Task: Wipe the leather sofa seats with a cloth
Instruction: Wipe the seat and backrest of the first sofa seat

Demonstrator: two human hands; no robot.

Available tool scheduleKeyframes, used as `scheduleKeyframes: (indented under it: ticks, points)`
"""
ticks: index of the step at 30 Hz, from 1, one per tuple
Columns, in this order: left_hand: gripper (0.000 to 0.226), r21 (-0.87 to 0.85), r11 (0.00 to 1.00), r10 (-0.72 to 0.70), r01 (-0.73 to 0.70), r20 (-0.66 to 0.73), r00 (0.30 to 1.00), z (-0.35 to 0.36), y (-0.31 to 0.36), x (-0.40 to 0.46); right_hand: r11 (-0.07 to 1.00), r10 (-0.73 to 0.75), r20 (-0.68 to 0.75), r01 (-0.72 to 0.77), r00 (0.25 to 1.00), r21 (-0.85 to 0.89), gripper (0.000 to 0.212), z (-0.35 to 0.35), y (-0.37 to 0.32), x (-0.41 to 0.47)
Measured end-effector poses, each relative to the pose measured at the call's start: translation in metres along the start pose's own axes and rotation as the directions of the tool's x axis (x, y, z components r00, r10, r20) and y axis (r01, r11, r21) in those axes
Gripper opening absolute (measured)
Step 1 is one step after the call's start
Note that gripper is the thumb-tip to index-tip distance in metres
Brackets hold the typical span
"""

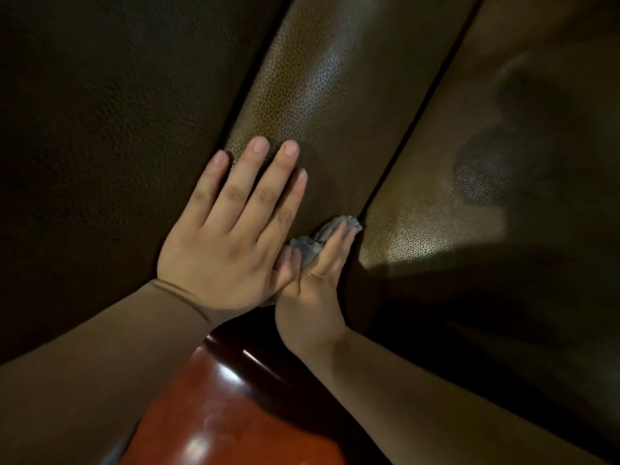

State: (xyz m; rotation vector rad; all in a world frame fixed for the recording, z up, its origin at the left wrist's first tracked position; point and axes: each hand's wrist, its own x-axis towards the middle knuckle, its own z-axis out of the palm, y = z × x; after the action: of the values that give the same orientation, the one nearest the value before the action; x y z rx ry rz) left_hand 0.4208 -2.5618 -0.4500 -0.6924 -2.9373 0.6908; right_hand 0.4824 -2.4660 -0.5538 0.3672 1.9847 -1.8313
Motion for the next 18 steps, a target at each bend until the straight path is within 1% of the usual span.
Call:
scheduleKeyframes:
  ticks: [1,2,3,5,6,7,8,9,10,11,12,13,15,16,17,18]
  points:
    - [0.071,-0.003,1.0,0.001,-0.001,0.0,1.0,0.0,0.0,0.0,1.0,0.017,0.029,-0.017,0.999,-0.004,0.094,-0.004,0.0,0.008]
    - [0.071,-0.009,1.0,-0.003,0.003,-0.004,1.0,0.0,0.001,0.001,0.999,-0.024,-0.017,0.023,1.0,-0.043,0.094,-0.01,-0.003,0.021]
    - [0.07,-0.01,1.0,-0.009,0.009,-0.01,1.0,0.0,0.001,0.0,0.994,-0.09,-0.1,0.082,0.991,-0.077,0.09,-0.016,-0.008,0.04]
    - [0.072,-0.008,1.0,-0.016,0.016,-0.01,1.0,0.001,0.002,0.0,0.977,-0.208,-0.251,0.191,0.945,-0.091,0.077,-0.032,-0.027,0.093]
    - [0.073,-0.009,1.0,-0.01,0.01,-0.012,1.0,0.003,0.002,0.0,0.969,-0.246,-0.313,0.22,0.917,-0.116,0.074,-0.041,-0.038,0.121]
    - [0.073,-0.011,1.0,-0.004,0.003,-0.016,1.0,0.004,0.001,0.001,0.966,-0.257,-0.349,0.224,0.901,-0.132,0.072,-0.048,-0.049,0.14]
    - [0.074,-0.016,1.0,-0.002,0.002,-0.017,1.0,0.004,0.001,0.001,0.964,-0.261,-0.348,0.225,0.9,-0.141,0.07,-0.051,-0.057,0.145]
    - [0.074,-0.018,1.0,-0.009,0.009,-0.018,1.0,0.004,0.001,0.001,0.948,-0.313,-0.312,0.274,0.897,-0.164,0.069,-0.052,-0.06,0.138]
    - [0.074,-0.015,1.0,-0.022,0.021,-0.023,1.0,0.005,0.002,0.001,0.909,-0.406,-0.234,0.365,0.883,-0.202,0.068,-0.049,-0.056,0.119]
    - [0.074,-0.009,1.0,-0.03,0.029,-0.031,0.999,0.004,0.002,0.001,0.865,-0.482,-0.118,0.451,0.868,-0.219,0.068,-0.044,-0.046,0.093]
    - [0.073,-0.001,1.0,-0.031,0.031,-0.035,0.999,0.004,0.002,0.002,0.828,-0.526,-0.003,0.512,0.851,-0.228,0.067,-0.041,-0.035,0.066]
    - [0.073,0.007,1.0,-0.029,0.029,-0.028,0.999,0.004,0.002,0.002,0.805,-0.539,0.09,0.543,0.838,-0.24,0.067,-0.042,-0.025,0.048]
    - [0.076,0.008,1.0,-0.018,0.018,-0.002,1.0,0.005,0.0,0.002,0.745,-0.568,0.2,0.602,0.798,-0.286,0.068,-0.056,-0.014,0.057]
    - [0.077,0.006,1.0,-0.015,0.015,0.012,1.0,0.006,-0.001,0.001,0.697,-0.596,0.226,0.637,0.77,-0.331,0.067,-0.064,-0.019,0.077]
    - [0.078,0.013,1.0,-0.013,0.013,0.021,1.0,0.007,-0.001,0.001,0.655,-0.631,0.214,0.66,0.746,-0.369,0.067,-0.071,-0.029,0.102]
    - [0.08,0.025,1.0,-0.013,0.013,0.026,1.0,0.008,-0.002,0.0,0.649,-0.658,0.145,0.654,0.739,-0.387,0.068,-0.077,-0.047,0.132]
